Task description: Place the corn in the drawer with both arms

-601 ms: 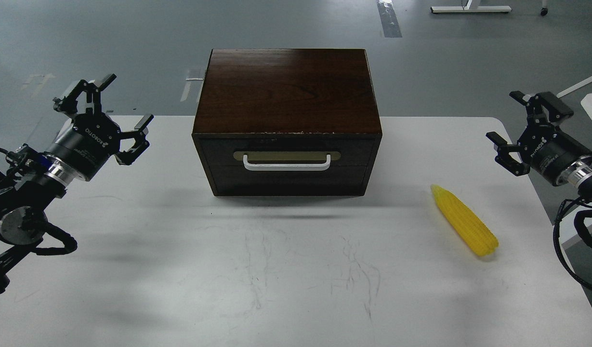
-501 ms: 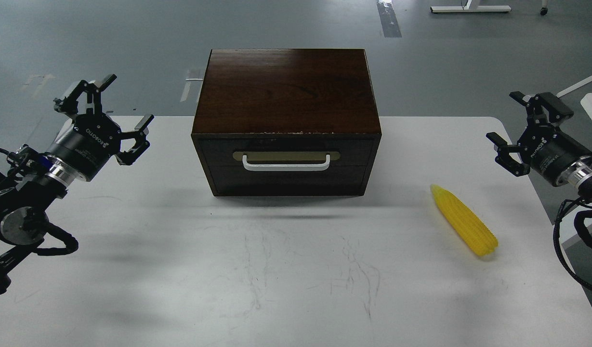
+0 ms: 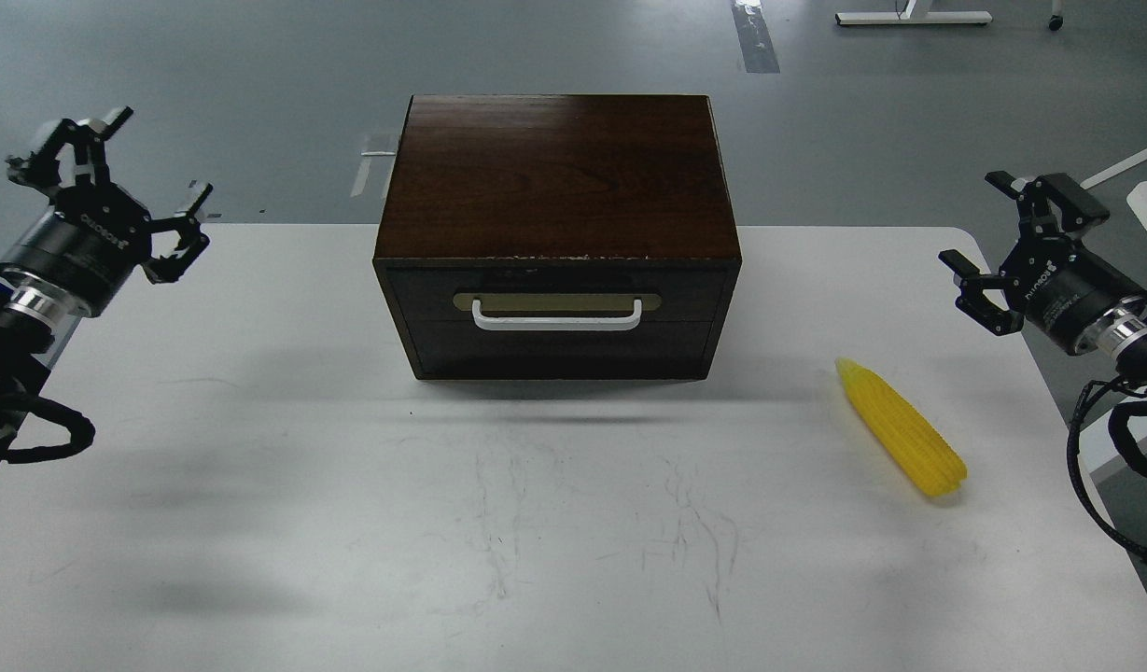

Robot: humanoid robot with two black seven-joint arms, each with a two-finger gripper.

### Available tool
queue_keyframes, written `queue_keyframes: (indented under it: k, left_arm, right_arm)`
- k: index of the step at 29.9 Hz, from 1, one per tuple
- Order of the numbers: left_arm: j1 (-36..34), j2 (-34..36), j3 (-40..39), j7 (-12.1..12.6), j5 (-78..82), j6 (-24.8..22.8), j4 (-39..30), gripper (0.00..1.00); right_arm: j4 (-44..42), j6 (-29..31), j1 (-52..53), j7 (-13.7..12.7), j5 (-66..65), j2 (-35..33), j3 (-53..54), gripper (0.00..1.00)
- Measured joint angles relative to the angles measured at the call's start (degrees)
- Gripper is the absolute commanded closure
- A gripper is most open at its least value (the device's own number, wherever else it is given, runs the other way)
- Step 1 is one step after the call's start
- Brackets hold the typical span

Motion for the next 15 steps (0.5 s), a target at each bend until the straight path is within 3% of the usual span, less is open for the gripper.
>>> queue_keyframes:
  k: [3,7,13,15]
  left_arm:
    - [-5.0,1.1,-0.2,0.0,3.3,0.0,2.3,0.02]
    - [-11.8,2.2,-0.6,0.0,16.2,0.0,0.1,0.02]
    - [-21.0,2.4,-0.8,0.0,37.5,0.0,-13.4,0.02]
    - [-22.5,2.1,-0.8,0.0,46.1,0.0,-20.9,0.02]
  right_arm:
    - [0.0,0.0,0.0,0.0,0.0,0.0,0.2,0.0]
    - [-0.1,0.0,0.0,0.0,0.0,0.0,0.2,0.0]
    - [-0.1,0.0,-0.1,0.0,-0.1,0.0,0.3,0.0]
    - [-0.1,0.0,-0.1,0.0,-0.1,0.0,0.3,0.0]
